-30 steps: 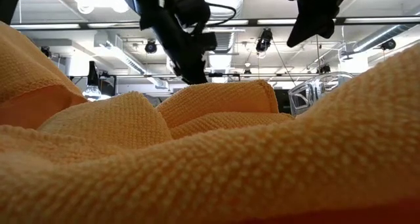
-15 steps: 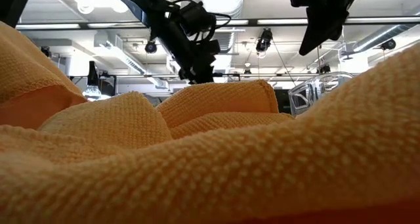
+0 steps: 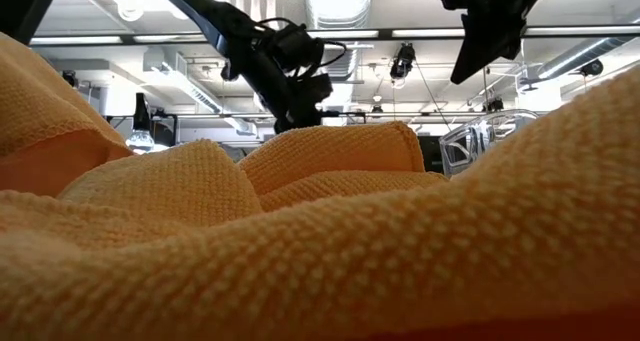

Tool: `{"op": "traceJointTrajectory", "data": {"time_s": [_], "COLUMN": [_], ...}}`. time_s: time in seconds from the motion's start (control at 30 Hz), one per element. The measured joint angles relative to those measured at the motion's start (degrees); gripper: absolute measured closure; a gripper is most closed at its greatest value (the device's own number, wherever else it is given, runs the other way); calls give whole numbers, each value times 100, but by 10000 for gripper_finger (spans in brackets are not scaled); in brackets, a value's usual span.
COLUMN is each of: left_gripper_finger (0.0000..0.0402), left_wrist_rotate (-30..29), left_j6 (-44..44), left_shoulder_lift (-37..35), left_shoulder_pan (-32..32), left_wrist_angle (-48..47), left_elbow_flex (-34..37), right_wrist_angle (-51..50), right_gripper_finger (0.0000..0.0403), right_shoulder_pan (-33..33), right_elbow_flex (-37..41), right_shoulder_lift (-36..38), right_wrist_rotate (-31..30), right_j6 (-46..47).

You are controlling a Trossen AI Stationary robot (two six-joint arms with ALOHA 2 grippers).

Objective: Sort microfiber towel by color & place in baskets
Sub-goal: Put the top center yellow towel into the left transparent bin

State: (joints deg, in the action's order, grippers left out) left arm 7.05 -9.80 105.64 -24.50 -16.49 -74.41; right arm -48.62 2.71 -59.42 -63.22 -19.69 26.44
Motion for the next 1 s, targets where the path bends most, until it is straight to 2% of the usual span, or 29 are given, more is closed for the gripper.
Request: {"op": "traceJointTrajectory", "data": {"time_s": [0.2,0.57,1.0], "left_gripper_finger": [271,271,271], "left_wrist_rotate": [451,454,261], "left_j6": [-88,-149,401], "left_shoulder_lift": [55,106,106], "left_shoulder_pan": [-83,-316,-384], "left_wrist_angle": [285,390,284], "left_elbow_flex": [4,17,163], "right_wrist_angle": [0,-87,-203], "right_gripper_finger": [390,390,390], "right_shoulder_pan": [-112,-126,-126], "right_elbow_flex": [0,7,42], "right_shoulder_lift": [0,0,2], "right_wrist_rotate": [-1,1,16], "right_j6": [11,-4,-7]}}
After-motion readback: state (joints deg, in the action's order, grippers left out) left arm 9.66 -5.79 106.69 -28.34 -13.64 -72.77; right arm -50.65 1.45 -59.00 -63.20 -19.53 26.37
